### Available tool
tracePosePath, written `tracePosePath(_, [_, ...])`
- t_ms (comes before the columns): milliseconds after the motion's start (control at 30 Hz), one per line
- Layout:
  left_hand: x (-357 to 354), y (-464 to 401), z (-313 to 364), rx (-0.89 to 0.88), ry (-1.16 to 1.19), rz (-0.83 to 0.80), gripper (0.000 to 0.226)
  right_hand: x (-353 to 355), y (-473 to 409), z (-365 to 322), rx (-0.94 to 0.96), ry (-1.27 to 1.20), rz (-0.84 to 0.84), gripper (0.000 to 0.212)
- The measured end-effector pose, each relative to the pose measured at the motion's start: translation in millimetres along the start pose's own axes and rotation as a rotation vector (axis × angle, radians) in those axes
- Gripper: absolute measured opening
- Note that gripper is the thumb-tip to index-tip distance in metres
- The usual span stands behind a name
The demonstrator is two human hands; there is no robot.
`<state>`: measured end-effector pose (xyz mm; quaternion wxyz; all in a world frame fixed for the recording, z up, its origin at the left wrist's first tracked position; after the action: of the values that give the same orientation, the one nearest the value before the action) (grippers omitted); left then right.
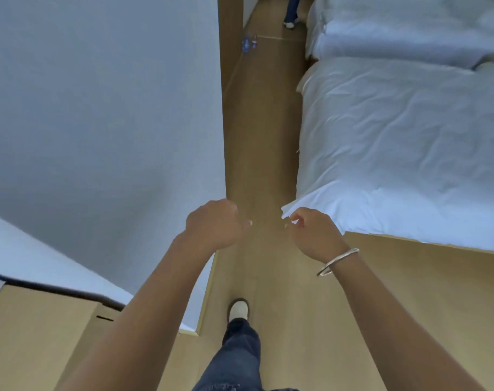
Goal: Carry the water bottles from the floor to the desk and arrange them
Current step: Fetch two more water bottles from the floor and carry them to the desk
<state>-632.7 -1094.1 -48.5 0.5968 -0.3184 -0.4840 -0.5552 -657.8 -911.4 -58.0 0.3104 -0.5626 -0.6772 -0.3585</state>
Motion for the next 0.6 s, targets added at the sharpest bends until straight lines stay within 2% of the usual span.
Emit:
tracePosePath(400, [20.7,-155.8,52.2,-0.247,-0.023,-0.156,0.035,10.2,-125.0,-36.9,-0.068,0.022,0.089,0.027])
tracePosePath(600, [10.8,-172.7,29.7,-0.211,0.247,-0.214,0.029,-2.0,-158.9,-41.3,-0.073,0.033,0.050,0.030])
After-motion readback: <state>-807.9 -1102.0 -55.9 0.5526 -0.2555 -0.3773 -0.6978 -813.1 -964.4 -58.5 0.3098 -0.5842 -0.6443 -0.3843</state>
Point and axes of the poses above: each hand's wrist, its own y-axis away from the middle knuckle, its own x-axis out of the back of the hand, z = x × y, the point moved 8 cm from there along -y, towards the middle knuckle, and after that the axes turned 7 degrees about z, right-handed, at the moved point
